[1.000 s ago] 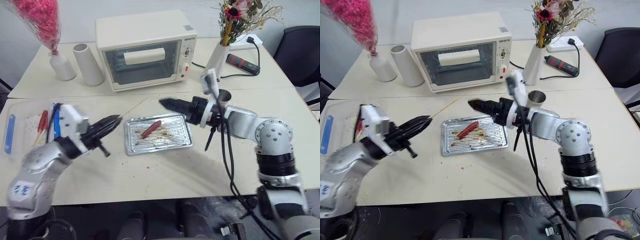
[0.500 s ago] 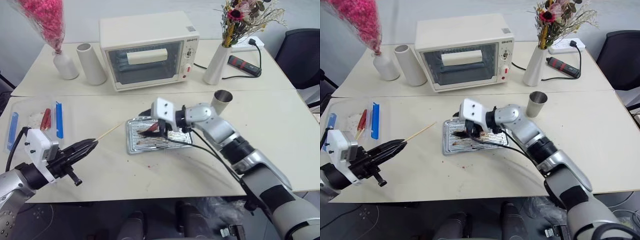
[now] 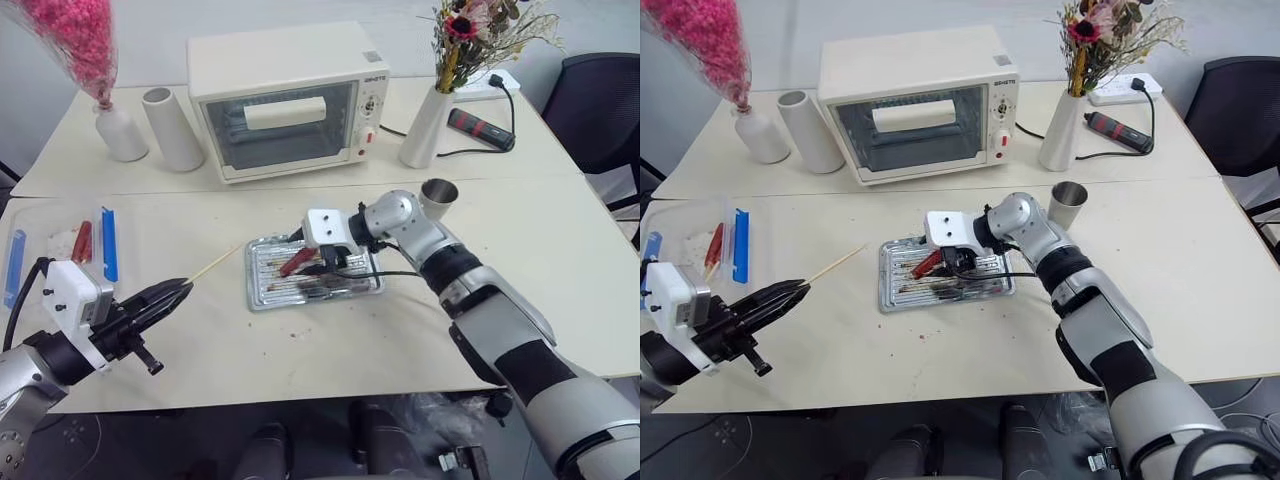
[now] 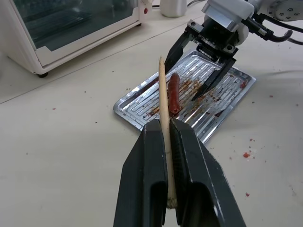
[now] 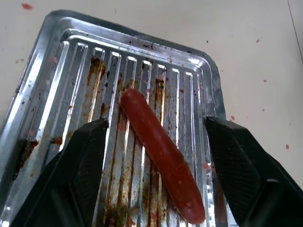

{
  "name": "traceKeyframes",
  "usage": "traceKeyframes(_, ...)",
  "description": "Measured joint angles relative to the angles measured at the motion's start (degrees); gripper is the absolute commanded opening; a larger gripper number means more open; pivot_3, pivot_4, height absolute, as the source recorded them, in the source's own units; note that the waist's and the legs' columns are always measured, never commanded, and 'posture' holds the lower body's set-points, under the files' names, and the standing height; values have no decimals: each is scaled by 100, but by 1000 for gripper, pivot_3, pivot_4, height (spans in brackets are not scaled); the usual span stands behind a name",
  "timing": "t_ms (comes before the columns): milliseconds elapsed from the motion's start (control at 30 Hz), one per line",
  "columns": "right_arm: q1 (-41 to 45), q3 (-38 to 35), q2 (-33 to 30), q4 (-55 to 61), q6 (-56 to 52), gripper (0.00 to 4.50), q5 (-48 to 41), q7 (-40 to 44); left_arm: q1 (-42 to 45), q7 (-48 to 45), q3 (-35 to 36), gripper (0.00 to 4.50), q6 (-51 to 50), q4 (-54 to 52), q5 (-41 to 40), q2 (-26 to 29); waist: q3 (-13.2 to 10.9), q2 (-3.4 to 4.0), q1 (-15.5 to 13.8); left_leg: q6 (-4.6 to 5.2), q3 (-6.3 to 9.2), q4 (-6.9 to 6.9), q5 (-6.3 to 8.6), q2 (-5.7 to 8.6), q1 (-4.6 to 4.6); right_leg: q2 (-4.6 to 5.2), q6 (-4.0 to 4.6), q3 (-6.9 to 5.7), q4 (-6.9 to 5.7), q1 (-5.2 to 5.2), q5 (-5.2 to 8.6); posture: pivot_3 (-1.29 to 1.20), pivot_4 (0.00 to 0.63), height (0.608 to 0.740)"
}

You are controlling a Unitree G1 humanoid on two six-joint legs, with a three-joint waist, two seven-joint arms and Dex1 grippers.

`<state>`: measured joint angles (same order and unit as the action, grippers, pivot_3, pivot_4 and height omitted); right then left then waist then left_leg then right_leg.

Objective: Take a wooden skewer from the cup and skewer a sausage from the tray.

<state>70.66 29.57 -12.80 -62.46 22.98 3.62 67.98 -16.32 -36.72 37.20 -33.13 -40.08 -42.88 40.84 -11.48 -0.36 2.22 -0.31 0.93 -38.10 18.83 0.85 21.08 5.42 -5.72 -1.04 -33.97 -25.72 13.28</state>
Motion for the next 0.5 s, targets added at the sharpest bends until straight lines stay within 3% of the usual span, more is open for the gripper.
traceKeyframes(333, 245, -115, 334, -519, 190, 3361, 774, -448, 153, 53, -2, 0, 0, 2, 0, 1, 0, 0, 100, -11, 2, 0, -2, -2, -4, 0, 1, 1, -17, 0, 0, 0, 150, 740)
traceKeyframes(500, 264, -215, 435, -620, 42, 2125, 948, -599, 203, 88, -3, 0, 0, 2, 0, 1, 0, 0, 102, -14, 0, -2, -4, -1, -14, 0, 3, 6, -15, 2, 0, 0, 150, 740)
